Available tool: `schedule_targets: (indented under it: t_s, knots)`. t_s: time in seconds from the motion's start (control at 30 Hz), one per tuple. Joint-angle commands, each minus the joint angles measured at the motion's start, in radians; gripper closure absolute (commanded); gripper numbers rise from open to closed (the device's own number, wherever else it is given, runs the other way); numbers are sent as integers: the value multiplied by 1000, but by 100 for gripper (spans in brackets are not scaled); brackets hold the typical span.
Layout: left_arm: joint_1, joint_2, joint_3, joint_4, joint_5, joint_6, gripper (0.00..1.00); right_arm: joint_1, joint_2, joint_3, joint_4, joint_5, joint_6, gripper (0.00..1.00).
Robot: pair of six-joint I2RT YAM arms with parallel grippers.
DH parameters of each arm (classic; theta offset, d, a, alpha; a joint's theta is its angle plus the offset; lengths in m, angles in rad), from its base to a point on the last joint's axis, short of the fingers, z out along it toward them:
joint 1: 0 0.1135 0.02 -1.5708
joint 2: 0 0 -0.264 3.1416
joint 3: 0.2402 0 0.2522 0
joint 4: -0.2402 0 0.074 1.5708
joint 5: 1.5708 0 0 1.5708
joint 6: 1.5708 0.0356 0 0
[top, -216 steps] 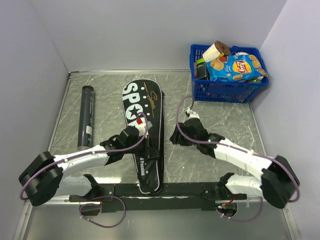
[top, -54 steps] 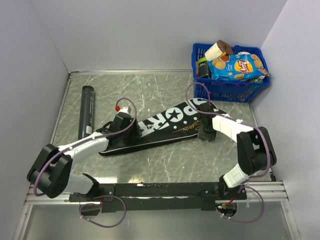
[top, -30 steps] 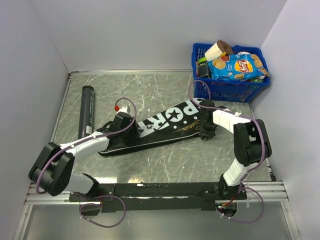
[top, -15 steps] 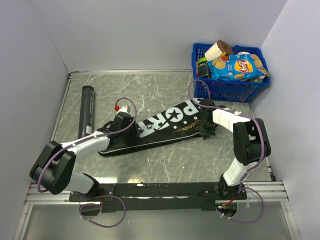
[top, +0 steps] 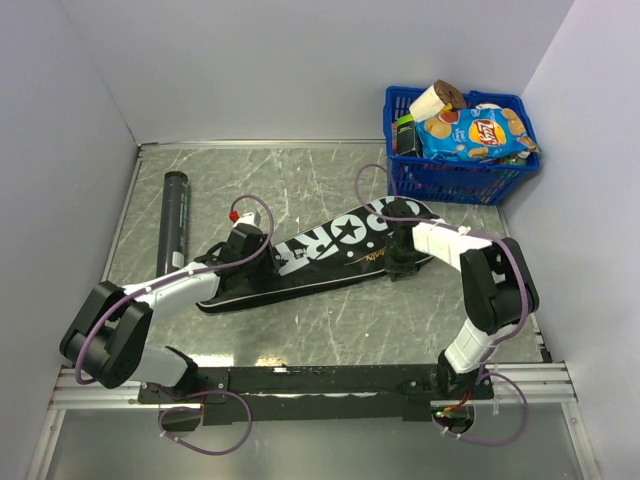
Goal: Pack up the badminton gear
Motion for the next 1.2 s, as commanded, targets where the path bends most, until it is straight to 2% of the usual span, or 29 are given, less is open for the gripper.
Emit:
schedule_targets:
  t_s: [0.0,0.03,0.07,0.1,0.4,0.5,0.73,0.87,0.93,1.17]
  knots:
    - [-1,6,-13,0,17,1,54,39,-119,-16,87,-73,34,77]
    - [-1,5,-13,0,18,1,54,37,-177,-30,90,-70,40,68]
    - [-1,3,-14,3,21,1,54,37,-207,-56,89,-57,46,54]
    - [-1,-3,-17,3,21,1,54,37,-238,-70,92,-41,51,51]
    - [-1,-3,-46,52,18,5,55,39,-638,-342,234,213,149,50]
    - [1,38,-36,52,-6,9,57,37,-695,-402,255,287,180,49]
    - [-25,57,-25,109,122,3,63,22,-700,-398,187,333,267,48]
    - [-161,6,48,63,63,-23,59,3,-669,-427,259,313,277,49]
    - [-194,12,84,29,58,-47,59,3,-651,-436,277,292,287,50]
    - [-232,196,124,106,76,-92,61,2,-571,-476,377,275,342,50]
